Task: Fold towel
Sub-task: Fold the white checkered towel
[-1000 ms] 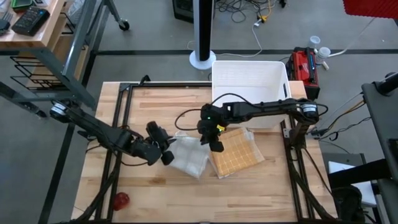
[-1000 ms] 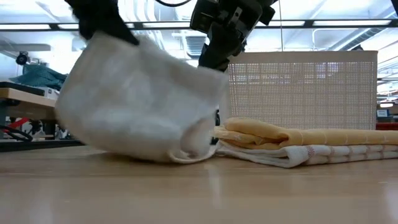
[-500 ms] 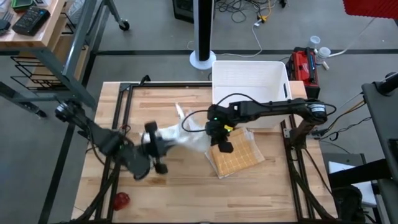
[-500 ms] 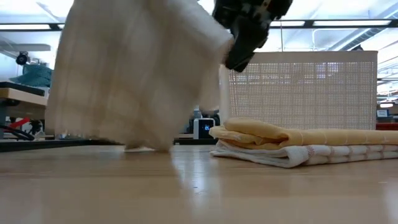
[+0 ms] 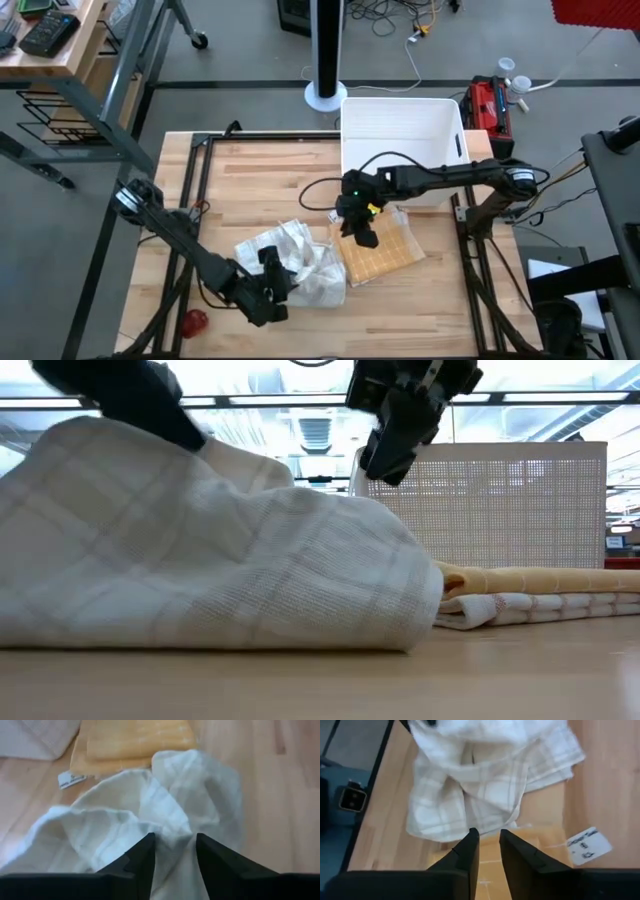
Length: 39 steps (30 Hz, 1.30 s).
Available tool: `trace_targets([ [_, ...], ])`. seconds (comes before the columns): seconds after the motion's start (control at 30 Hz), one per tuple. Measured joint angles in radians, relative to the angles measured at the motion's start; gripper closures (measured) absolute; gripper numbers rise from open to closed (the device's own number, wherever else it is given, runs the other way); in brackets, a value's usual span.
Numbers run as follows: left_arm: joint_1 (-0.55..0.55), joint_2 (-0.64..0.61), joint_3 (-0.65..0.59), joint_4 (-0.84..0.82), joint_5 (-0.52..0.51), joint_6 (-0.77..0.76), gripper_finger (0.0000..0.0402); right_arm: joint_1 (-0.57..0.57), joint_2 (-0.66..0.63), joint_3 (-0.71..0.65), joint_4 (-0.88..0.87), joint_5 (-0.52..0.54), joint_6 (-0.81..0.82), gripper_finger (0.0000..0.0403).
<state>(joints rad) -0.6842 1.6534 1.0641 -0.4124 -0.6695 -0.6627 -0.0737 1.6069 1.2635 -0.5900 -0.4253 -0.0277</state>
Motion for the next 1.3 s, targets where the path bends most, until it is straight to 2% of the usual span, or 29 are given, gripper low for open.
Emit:
trace_targets([
  [0.1,0.001,0.001,0.021,0.008,0.001,0.031,0.0267,0.019,0.023,-0.052,0.085,0.000,0.016,0.0324],
  [0.27,-0.002,-0.005,0.035,0.002,0.072,0.023,0.0276,0.078,0.087,-0.155,0.382,0.007,0.139,0.0318],
  [0.4,-0.003,-0.004,0.033,0.019,0.086,0.023,0.0284,0.141,0.133,-0.178,0.565,0.014,0.067,0.0321],
  [0.53,-0.002,-0.004,0.016,0.034,0.080,0.009,0.0292,0.218,0.166,-0.143,0.564,0.178,-0.134,0.0319],
  [0.67,-0.003,-0.004,0.007,0.064,0.045,-0.008,0.0298,0.276,0.197,-0.084,0.566,0.340,-0.249,0.0307],
  [0.87,-0.004,-0.004,0.005,0.095,0.014,-0.009,0.0305,0.313,0.231,-0.040,0.562,0.429,-0.325,0.0284],
  [1.07,-0.004,-0.003,0.005,0.102,-0.063,-0.007,0.0310,0.320,0.267,-0.042,0.543,0.429,-0.341,0.0279],
  [1.3,0.007,-0.003,0.005,0.206,-0.361,0.170,0.0314,0.321,0.358,-0.031,0.700,0.452,-0.403,0.0299],
])
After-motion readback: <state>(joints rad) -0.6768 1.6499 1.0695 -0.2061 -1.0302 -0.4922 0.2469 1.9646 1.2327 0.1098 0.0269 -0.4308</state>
